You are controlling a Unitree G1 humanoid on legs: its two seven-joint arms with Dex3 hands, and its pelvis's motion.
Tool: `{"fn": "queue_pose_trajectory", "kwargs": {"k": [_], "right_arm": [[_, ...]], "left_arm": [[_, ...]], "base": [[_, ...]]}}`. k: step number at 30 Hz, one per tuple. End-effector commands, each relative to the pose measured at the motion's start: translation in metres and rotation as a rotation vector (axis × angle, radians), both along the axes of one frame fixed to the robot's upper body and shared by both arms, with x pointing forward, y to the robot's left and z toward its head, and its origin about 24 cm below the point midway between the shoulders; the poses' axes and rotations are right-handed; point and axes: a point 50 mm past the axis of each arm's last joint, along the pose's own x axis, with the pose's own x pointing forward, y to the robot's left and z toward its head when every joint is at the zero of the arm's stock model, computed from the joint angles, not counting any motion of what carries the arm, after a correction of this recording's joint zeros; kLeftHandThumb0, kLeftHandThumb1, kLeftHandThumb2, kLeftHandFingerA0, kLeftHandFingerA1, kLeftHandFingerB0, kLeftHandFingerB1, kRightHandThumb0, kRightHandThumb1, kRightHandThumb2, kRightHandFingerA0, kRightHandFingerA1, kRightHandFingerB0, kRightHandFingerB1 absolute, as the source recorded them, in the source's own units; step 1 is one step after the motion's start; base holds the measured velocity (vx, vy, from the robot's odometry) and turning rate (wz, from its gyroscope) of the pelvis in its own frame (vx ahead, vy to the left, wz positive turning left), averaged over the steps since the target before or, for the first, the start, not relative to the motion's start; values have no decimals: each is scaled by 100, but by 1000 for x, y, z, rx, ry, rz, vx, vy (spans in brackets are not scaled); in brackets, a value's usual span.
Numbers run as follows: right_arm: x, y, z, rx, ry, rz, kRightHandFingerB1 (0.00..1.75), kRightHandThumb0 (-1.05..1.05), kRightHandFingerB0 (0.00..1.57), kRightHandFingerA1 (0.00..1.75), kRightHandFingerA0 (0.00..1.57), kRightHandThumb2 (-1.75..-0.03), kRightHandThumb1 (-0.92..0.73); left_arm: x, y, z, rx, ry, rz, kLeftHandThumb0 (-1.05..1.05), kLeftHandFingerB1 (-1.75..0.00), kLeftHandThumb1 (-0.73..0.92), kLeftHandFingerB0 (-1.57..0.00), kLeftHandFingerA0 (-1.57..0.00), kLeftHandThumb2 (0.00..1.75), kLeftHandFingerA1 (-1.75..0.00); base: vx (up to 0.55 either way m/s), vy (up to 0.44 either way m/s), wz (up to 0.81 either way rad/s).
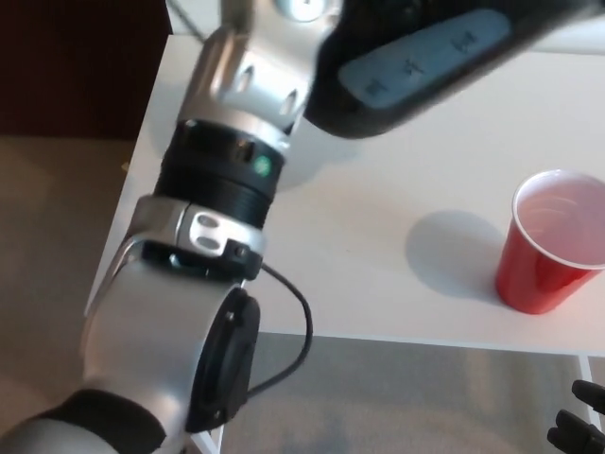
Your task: The robot walk towards a table in front and uses its left hand to pick up the pot from the base and pour water to the cup on the right hand side
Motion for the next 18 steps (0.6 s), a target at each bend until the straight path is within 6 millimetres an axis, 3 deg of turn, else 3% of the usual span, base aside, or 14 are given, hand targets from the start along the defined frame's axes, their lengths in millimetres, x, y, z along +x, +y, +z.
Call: {"fn": "queue_pose_trajectory", "kwargs": {"k": [1,3,6,7,14,16,18], "right_arm": [[-6,-3,-2,0,11,-12,45,-24,36,56,50,-61,-50],[-6,-3,-2,-9,7,-10,46,-23,39,58,53,-62,-51],[-6,-3,-2,-19,9,-2,46,-23,39,58,53,-62,-51],[-5,-3,-1,-13,9,-9,42,-17,39,57,56,-55,-52],[-3,-3,0,-11,1,-13,44,-22,37,57,51,-62,-52],[-1,-2,0,-17,7,-15,43,-22,35,55,52,-61,-53],[-1,-2,0,-9,7,-20,43,-22,35,55,52,-61,-53]], "left_arm": [[7,43,-43,-390,278,-34,-13,-91,84,-75,-111,64,-124],[8,51,-61,-364,318,3,-15,-95,82,-75,-98,65,-123],[9,54,-67,-361,337,7,-15,-95,82,-75,-98,65,-123],[9,60,-79,-332,343,46,-18,-104,82,-73,-85,64,-134],[7,68,-95,-321,376,58,-13,-97,82,-73,-88,64,-134],[5,71,-110,-324,406,34,-17,-100,85,-68,-101,65,-135],[3,70,-114,-313,410,27,-17,-100,85,-68,-101,65,-135]], "base": [[0,0,0],[0,0,0],[0,0,0],[0,0,0],[0,0,0],[0,0,0],[0,0,0]]}}
